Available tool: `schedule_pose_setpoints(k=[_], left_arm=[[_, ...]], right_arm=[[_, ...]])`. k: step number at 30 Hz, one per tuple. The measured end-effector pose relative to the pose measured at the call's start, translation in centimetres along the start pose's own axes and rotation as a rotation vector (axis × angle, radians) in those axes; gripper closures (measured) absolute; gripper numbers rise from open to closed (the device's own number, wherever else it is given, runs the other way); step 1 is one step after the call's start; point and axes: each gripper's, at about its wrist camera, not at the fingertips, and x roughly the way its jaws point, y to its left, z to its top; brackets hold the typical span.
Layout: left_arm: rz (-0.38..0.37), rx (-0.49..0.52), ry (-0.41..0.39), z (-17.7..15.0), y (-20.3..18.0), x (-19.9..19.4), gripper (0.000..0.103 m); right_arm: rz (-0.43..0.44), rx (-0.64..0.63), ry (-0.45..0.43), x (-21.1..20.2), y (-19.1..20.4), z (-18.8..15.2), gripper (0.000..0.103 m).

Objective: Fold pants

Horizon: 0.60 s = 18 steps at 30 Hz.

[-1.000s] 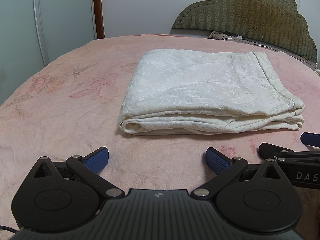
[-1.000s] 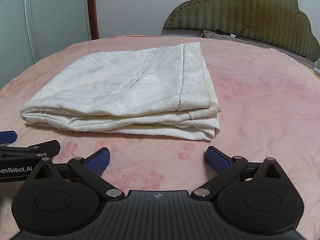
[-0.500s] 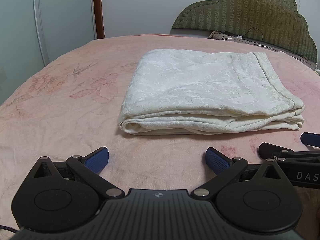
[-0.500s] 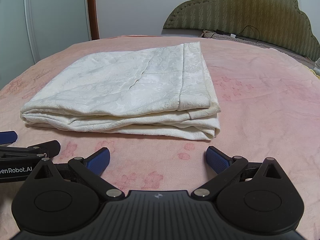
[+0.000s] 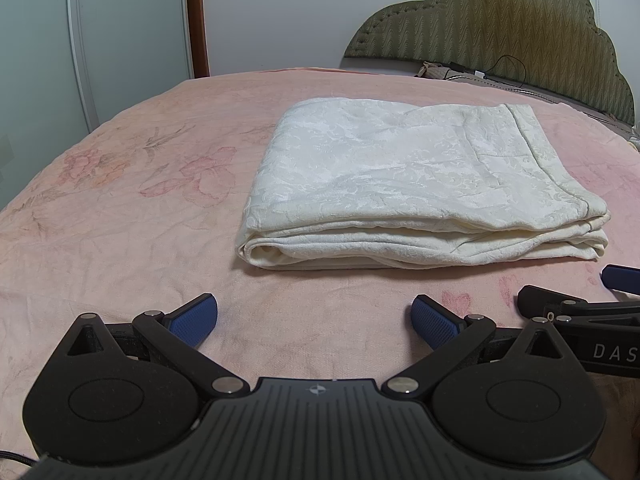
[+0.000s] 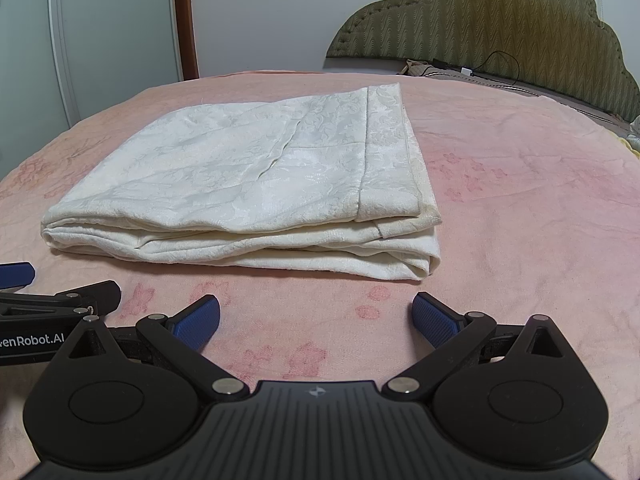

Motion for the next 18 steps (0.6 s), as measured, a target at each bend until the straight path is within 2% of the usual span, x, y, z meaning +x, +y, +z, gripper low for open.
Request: schedule_pose_setpoints(k=[18], left_arm=[[0.001, 0.001, 0.000, 0.01, -0.02, 0.02, 0.000]], right_arm=[[0.000, -0.005, 0.003, 0.06, 0.01, 0.08, 0.000]])
